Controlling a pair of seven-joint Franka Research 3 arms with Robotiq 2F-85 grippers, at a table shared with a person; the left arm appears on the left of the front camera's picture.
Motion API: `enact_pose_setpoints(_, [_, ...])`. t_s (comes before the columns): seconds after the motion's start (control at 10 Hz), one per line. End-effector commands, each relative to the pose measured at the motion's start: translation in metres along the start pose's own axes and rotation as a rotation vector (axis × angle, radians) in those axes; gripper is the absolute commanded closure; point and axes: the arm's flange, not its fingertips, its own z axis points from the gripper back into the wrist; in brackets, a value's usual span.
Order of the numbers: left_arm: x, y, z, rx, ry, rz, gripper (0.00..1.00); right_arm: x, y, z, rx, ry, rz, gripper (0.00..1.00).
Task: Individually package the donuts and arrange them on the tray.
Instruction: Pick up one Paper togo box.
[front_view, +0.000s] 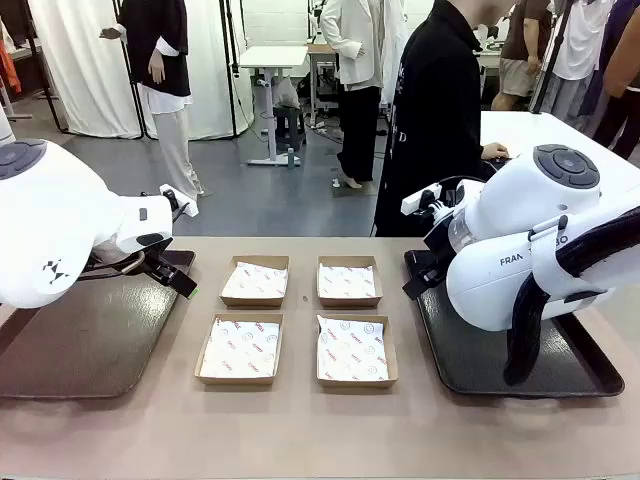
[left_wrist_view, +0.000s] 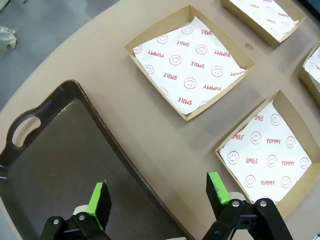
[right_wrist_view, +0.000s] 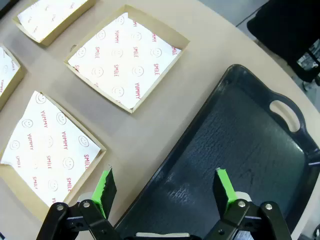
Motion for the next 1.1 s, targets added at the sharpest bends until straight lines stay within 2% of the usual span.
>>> enact_pose_setpoints(0.0, [0.0000,-0.0001,0.0000,0.000,0.000,0.000,0.00,0.0000,0.0000,0.0000,0.000,0.000,0.000,0.00])
enact_pose_setpoints(1.0, [0.0000,-0.0001,0.0000,0.000,0.000,0.000,0.00,0.0000,0.0000,0.0000,0.000,0.000,0.000,0.00])
